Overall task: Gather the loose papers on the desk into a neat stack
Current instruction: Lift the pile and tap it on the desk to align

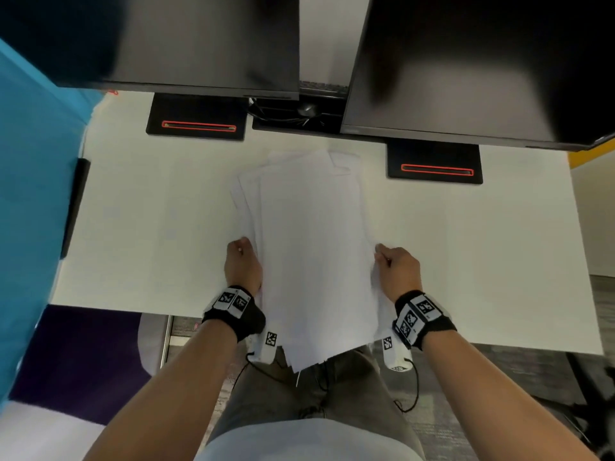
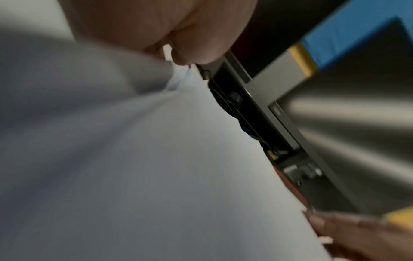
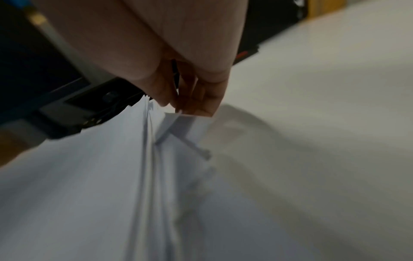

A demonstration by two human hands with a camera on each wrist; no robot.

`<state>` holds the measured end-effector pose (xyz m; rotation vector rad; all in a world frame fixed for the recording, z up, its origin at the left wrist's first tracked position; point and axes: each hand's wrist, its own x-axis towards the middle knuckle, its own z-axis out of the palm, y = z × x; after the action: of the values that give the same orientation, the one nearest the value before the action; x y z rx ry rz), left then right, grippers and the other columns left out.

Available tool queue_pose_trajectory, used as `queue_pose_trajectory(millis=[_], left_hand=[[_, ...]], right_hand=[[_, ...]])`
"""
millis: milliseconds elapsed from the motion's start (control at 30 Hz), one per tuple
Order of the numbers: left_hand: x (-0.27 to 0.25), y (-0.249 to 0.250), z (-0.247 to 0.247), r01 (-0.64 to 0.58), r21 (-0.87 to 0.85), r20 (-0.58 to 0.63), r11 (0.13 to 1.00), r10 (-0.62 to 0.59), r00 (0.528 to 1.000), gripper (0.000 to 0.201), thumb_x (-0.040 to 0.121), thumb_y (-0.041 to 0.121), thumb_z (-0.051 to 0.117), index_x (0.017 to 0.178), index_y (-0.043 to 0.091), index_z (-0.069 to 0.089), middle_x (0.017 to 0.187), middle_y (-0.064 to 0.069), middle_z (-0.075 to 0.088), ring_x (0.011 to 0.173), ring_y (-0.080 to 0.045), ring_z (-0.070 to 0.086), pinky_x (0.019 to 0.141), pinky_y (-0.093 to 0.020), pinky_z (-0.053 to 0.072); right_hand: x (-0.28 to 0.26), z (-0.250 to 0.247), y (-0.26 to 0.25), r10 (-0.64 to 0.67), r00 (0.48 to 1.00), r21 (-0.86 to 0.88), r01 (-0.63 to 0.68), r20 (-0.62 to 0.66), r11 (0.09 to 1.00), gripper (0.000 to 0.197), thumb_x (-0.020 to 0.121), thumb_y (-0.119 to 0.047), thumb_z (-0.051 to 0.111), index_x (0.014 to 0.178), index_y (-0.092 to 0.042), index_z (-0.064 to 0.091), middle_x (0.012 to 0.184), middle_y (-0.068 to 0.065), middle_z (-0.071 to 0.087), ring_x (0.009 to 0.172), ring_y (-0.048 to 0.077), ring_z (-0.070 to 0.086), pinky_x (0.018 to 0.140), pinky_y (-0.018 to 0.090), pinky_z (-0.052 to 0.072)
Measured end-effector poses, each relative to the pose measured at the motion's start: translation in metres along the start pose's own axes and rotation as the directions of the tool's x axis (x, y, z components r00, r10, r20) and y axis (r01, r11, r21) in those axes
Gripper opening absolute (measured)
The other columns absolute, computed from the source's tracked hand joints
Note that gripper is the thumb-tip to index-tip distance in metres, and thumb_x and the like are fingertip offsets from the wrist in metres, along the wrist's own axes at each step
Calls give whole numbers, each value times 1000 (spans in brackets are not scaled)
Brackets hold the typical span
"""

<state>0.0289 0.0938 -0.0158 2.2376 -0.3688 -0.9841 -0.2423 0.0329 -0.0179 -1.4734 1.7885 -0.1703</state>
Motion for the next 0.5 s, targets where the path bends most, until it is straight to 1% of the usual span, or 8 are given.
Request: queue_pose_trajectory(millis=[100,167,200,267,333,400,433,500], left_hand=[[-16,-7,-1,2,78,32,997,-4,999,47,104,40,29,130,5,48,129,-19,57,115,-35,55,87,-32,38],[-26,-14,5,-5,120,96,993,-7,995,57,102,46,32,138,2,39,139,-21,50,123,-37,51,100,-38,41],[-29,-16,7,-5,136,130,991,-13,991,66,99,50,36,143,1,32,145,-21,45,128,-37,48,106,-41,38],[-28,-15,7,22,166,170,986,-50,984,81,93,57,45,148,2,22,150,-18,39,133,-35,44,111,-43,36],[-20,-9,4,57,166,148,984,-82,986,86,86,62,55,145,5,29,144,-15,47,126,-34,51,104,-41,42],[-9,2,-1,53,121,90,991,-64,994,83,77,64,63,135,9,42,128,-9,58,110,-30,59,94,-38,48],[-1,8,-4,48,94,66,994,-55,996,82,73,64,67,131,10,47,119,-4,61,104,-28,60,92,-38,50],[16,22,-5,33,75,59,997,-38,998,79,63,68,72,118,12,57,108,-1,64,97,-26,63,91,-39,52]], right_hand=[[-17,6,5,26,999,-46,-25,29,999,36,101,-18,49,133,-5,59,131,17,60,120,28,58,91,13,32],[-25,10,6,38,996,-91,-31,77,995,37,101,-18,48,134,-6,58,134,15,60,121,27,58,89,11,32],[-26,9,6,54,994,-104,-44,93,994,37,100,-18,48,133,-6,59,134,13,60,121,27,58,89,11,32],[-23,4,2,87,990,-105,-75,109,992,35,98,-20,50,124,-5,67,126,10,66,115,28,61,89,15,38],[-9,-2,-5,98,994,-91,-94,44,991,32,94,-26,53,109,-3,71,113,14,68,109,33,63,89,24,45],[10,-6,-17,108,994,-93,-110,-31,990,38,89,-40,56,108,-8,62,115,15,58,115,37,57,95,36,46],[20,-5,-25,118,992,-95,-122,-46,988,50,87,-45,57,117,-5,58,122,18,53,120,39,51,99,40,44],[36,0,-45,133,990,-189,-138,-35,972,78,85,-53,59,139,1,40,139,22,40,131,40,38,108,44,36]])
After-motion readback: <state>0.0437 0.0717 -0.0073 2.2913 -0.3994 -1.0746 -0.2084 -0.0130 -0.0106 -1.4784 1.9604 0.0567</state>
